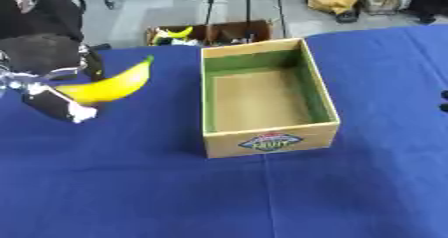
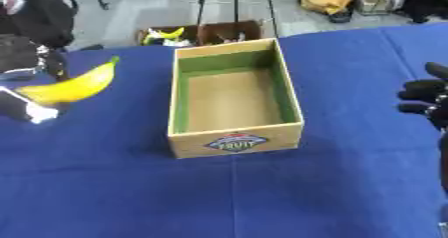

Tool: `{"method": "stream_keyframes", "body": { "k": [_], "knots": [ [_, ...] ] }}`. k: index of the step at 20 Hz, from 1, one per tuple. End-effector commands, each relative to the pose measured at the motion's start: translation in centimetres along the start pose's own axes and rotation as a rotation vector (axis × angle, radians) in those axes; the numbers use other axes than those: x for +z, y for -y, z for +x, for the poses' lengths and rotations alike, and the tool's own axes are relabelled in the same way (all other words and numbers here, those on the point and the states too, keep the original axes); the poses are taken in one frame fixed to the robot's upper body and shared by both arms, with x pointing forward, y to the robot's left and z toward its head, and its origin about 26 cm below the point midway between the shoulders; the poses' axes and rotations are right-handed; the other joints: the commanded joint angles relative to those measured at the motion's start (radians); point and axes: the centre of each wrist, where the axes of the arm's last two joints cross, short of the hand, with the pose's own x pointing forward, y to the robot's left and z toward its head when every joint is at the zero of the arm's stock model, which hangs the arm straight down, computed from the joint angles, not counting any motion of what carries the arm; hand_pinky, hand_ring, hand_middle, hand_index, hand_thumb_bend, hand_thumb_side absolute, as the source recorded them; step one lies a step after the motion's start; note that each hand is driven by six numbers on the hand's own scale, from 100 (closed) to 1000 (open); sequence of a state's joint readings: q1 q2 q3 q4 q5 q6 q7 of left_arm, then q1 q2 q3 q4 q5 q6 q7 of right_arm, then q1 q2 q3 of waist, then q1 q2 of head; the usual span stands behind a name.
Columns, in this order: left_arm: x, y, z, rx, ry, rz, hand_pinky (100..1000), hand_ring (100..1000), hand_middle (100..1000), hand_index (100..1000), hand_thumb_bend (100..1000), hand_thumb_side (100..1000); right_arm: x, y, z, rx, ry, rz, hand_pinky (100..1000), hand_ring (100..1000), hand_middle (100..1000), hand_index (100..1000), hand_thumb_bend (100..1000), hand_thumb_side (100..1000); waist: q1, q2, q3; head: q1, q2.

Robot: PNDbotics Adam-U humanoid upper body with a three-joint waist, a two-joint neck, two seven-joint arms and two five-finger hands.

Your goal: Pick up objects on the table and place them in the box.

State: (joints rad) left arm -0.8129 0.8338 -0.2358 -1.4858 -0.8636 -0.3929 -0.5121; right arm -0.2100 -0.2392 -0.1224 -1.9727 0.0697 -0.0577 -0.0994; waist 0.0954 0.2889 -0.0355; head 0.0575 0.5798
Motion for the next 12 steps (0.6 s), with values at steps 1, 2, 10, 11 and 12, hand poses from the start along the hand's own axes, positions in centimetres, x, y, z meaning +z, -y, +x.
{"method": "stream_keyframes", "body": {
  "k": [1, 2, 10, 11, 12],
  "knots": [
    [0.2, -1.9, -0.8, -0.02, -0.02, 0.04, 381, 604, 540, 632, 100, 581, -0.3, 0.4, 0.4, 0.017, 0.021, 0.011, 629, 676, 635, 862, 100, 1000, -0.002, -0.024, -0.001, 0.005, 0.006],
    [0.0, -2.1, -0.8, -0.019, -0.018, 0.045, 381, 604, 540, 632, 100, 581, -0.3, 0.4, 0.4, 0.017, 0.022, 0.012, 629, 676, 635, 862, 100, 1000, -0.002, -0.025, -0.002, 0.006, 0.006],
    [-2.2, -4.6, -0.5, -0.003, 0.008, 0.133, 374, 600, 534, 629, 100, 577, -0.4, 0.4, 0.5, 0.019, 0.022, 0.019, 629, 676, 635, 862, 100, 1000, 0.007, -0.024, -0.01, 0.016, 0.009],
    [-2.4, -4.8, -0.4, 0.0, 0.011, 0.144, 373, 600, 533, 629, 100, 577, -0.4, 0.4, 0.5, 0.019, 0.023, 0.02, 629, 676, 635, 862, 100, 1000, 0.008, -0.023, -0.012, 0.018, 0.008],
    [-2.7, -5.0, -0.4, 0.003, 0.013, 0.152, 372, 599, 532, 628, 100, 577, -0.4, 0.4, 0.5, 0.019, 0.024, 0.021, 629, 676, 635, 861, 100, 1000, 0.009, -0.022, -0.014, 0.019, 0.008]
  ]
}}
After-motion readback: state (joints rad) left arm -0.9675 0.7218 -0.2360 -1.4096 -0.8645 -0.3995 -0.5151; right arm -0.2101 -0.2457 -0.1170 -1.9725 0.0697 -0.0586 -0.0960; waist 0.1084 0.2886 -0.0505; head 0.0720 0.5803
